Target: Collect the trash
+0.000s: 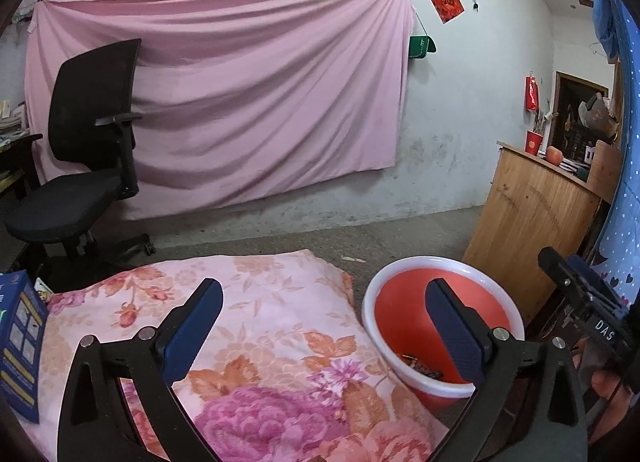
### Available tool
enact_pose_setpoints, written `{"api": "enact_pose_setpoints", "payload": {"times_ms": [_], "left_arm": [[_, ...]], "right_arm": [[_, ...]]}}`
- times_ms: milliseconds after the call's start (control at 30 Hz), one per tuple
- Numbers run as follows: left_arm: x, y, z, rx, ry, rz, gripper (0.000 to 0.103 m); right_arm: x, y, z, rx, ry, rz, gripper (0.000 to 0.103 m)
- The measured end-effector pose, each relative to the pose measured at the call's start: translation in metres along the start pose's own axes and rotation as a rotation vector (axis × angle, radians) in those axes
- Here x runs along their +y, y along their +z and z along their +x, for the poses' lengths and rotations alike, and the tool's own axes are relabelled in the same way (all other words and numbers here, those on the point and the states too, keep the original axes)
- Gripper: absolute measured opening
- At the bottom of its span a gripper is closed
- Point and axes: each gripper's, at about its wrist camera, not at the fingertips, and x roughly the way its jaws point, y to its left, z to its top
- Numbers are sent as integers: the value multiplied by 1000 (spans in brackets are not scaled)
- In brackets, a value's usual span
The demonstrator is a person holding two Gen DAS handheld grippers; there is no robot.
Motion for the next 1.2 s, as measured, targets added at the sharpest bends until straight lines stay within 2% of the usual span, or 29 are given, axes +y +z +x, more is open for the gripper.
{"api": "enact_pose_setpoints", "payload": {"times_ms": [567, 733, 967, 1200], "left_arm": [[24, -24, -42, -42, 37, -21, 99], [37, -42, -69, -78, 61, -38, 100], [52, -72, -110, -93, 122, -24, 100], [62, -94, -145, -109, 174, -39, 100]], "right_arm": [[28, -12, -41, -74, 0, -40, 103], [41, -22, -64, -88, 5, -32, 103], [75, -34, -96, -106, 33, -67, 103], [97, -47, -114, -106, 56, -48, 103]]}}
